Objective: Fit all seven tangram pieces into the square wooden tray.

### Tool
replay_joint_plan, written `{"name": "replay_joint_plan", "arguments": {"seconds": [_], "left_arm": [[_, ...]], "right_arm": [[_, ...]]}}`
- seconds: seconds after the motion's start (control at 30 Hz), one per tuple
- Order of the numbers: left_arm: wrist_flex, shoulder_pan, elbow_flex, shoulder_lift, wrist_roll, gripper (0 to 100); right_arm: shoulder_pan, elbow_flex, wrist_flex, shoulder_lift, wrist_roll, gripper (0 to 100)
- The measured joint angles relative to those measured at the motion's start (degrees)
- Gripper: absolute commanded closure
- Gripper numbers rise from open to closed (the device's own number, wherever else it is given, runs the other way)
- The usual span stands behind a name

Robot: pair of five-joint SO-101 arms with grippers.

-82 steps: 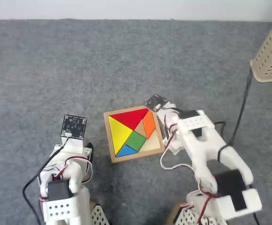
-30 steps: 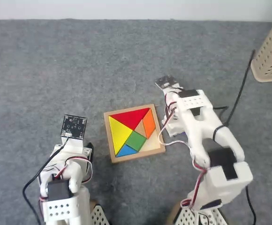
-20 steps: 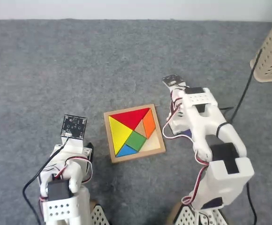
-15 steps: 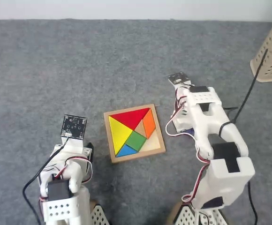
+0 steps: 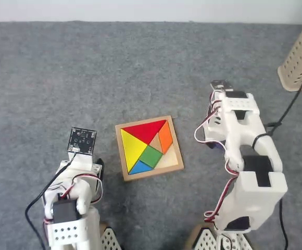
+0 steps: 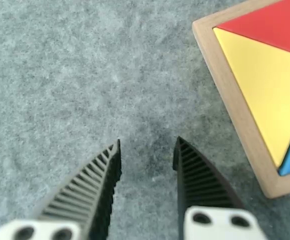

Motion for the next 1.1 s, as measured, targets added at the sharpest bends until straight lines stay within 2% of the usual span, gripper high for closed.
{"name": "replay_joint_plan", "arguments": {"seconds": [0.13,0.33,0.47,0.67,1.1], "left_arm": [[0.0,0.0,0.0,0.0,0.0,83],[0.0,0.0,0.0,0.0,0.0,83],[0.0,0.0,0.0,0.0,0.0,83],[0.0,0.0,0.0,0.0,0.0,83],[0.0,0.0,0.0,0.0,0.0,83]], "right_arm": [[-0.3,0.0,1.0,-5.0,0.0,86.7],[-5.5,-0.1,1.1,-11.6,2.8,73.4],[-7.7,-0.1,-0.4,-8.9,3.0,73.9],[-6.9,-0.1,-4.8,-0.2,3.4,74.1],[-6.1,-3.0,-5.2,4.7,3.3,74.1]]}}
